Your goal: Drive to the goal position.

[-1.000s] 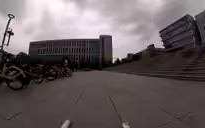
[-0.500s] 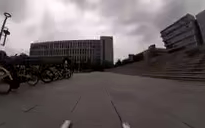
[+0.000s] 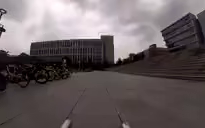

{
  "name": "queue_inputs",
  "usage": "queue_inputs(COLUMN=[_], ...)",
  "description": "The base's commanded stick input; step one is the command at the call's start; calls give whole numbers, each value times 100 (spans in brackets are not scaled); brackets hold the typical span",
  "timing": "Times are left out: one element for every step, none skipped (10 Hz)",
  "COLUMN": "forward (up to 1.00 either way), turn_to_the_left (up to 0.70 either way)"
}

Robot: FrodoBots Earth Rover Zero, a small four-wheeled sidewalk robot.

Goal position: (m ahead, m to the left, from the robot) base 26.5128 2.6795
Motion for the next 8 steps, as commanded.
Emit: queue_inputs(forward=[100,100,100,100,100,100,100,100], turn_to_the_left=[-8,-5,-8,-2,0,0,0,0])
